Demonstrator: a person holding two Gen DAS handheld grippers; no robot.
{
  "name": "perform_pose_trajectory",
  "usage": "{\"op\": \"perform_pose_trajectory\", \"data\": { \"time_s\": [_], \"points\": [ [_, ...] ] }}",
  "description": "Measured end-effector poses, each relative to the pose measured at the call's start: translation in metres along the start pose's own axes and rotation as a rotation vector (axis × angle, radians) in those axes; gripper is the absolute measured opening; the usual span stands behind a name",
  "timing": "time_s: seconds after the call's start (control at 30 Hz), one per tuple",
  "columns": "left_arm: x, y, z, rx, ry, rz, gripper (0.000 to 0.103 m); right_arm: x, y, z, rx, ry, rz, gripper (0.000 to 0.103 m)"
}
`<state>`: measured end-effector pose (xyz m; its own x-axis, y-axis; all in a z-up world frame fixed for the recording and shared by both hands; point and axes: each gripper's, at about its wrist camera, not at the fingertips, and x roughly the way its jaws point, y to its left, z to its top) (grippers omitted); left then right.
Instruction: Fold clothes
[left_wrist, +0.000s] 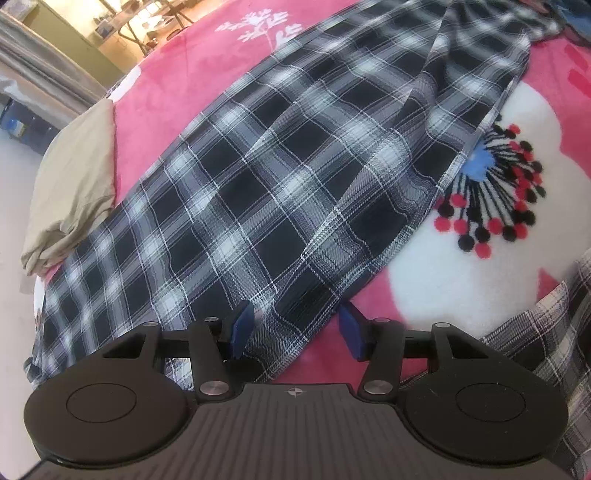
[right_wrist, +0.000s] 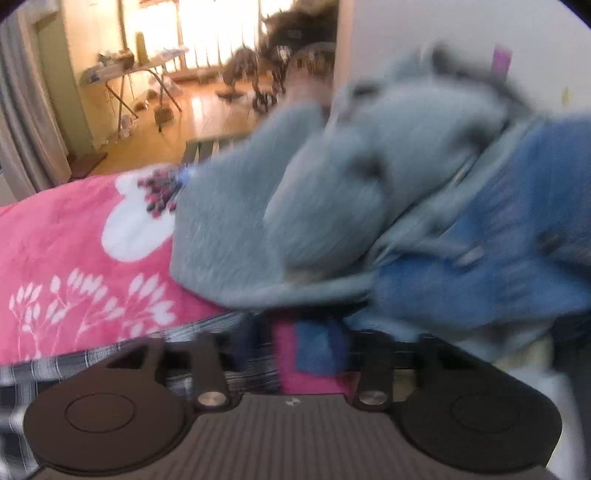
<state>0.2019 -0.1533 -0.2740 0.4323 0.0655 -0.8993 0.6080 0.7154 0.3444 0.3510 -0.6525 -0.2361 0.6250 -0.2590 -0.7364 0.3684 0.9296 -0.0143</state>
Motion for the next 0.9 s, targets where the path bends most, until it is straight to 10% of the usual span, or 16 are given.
{"op": "perform_pose_trajectory", "data": {
  "time_s": [0.13, 0.4, 0.5, 0.57, 0.9],
  "points": [
    [-0.002, -0.001, -0.004, 0.013, -0.009, -0.005, 0.051, -0.052, -0.031, -0.001, 0.076, -0.002, 0.062, 0.049],
    [0.002, 0.011, -0.003, 0.037, -0.021, -0.007, 0.051, -0.061, -0.048, -0.07, 0.346, 0.382, 0.172, 0.049],
    [0.005, 0.018, 0.0, 0.049, -0.024, -0.005, 0.051, -0.042, -0.043, -0.083, 0.374, 0.393, 0.164, 0.045],
    [0.011, 0.02, 0.011, 0.05, -0.019, -0.006, 0.051, -0.036, -0.043, -0.089, 0.39, 0.388, 0.165, 0.007],
    [0.012, 0.043, -0.003, -0.027, 0.029, -0.057, 0.051, -0.066, -0.038, -0.098, 0.189, 0.334, 0.005, 0.005]
  ]
}}
